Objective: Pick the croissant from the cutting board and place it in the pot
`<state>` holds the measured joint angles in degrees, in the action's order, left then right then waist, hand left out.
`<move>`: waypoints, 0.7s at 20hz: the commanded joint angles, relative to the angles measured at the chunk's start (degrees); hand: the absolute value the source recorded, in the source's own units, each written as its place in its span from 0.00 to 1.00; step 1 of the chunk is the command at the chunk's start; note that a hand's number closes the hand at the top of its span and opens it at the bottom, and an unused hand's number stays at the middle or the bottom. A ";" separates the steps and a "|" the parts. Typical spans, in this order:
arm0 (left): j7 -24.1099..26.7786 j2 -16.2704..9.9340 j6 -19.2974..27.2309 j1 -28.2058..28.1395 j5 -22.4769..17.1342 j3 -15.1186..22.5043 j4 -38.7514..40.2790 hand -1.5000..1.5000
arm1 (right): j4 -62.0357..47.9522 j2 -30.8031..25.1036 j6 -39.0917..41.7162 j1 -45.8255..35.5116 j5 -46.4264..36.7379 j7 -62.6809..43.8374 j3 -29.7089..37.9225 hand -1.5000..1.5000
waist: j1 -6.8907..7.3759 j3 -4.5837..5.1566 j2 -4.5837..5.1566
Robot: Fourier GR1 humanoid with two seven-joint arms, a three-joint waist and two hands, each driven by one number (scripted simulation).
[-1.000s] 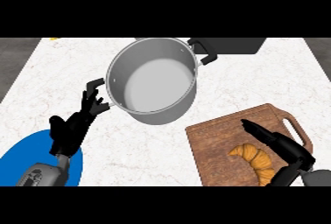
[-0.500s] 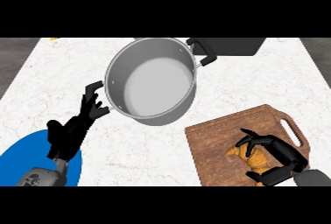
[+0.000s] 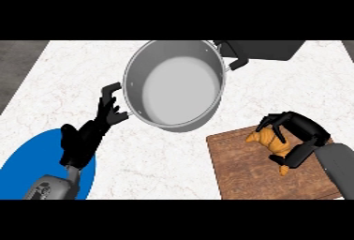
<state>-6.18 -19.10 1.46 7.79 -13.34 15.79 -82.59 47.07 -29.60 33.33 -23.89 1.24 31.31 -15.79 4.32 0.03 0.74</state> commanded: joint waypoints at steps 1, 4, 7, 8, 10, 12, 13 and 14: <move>-2.36 0.88 -2.46 1.93 0.11 2.98 0.54 0.50 | -5.06 -3.10 8.88 -11.81 0.20 0.41 0.68 1.00 | 3.64 -0.50 2.10; -0.22 2.16 -1.77 1.03 1.11 3.48 2.09 0.50 | -9.17 -3.17 9.55 -16.76 0.85 3.43 2.09 1.00 | 2.60 -0.45 1.97; -1.60 2.58 -1.19 2.18 0.83 2.87 2.68 0.50 | -9.42 -3.98 6.61 -19.34 -1.72 7.88 1.17 1.00 | 1.99 -0.53 2.14; -0.16 1.05 -2.26 0.81 1.05 2.62 1.92 0.50 | -10.96 -4.44 7.65 -20.64 -0.71 8.20 1.98 1.00 | 2.71 -0.50 2.06; -1.37 2.53 -1.38 1.88 1.18 3.17 1.97 0.50 | -12.35 -4.26 7.84 -22.07 -0.76 10.01 1.79 1.00 | 2.01 -0.51 2.05; -2.22 1.85 -1.36 0.58 1.07 3.07 0.75 0.50 | -12.70 -5.92 5.91 -24.83 -2.97 11.41 0.90 1.00 | 1.99 -0.44 1.56; -0.23 1.23 -2.55 0.00 1.01 2.51 2.93 0.50 | -13.22 -4.91 4.67 -24.74 -3.98 12.96 0.01 1.00 | 1.38 -0.35 1.64; -1.00 1.98 -0.97 0.50 1.42 2.30 2.46 0.50 | -14.32 -5.70 4.44 -24.68 -4.33 14.67 -0.06 1.00 | 1.32 -0.41 1.72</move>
<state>-6.04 -18.40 0.72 8.88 -12.40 16.45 -82.40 35.95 -34.04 32.63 -46.04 -0.92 35.84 -15.16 6.36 -0.68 2.12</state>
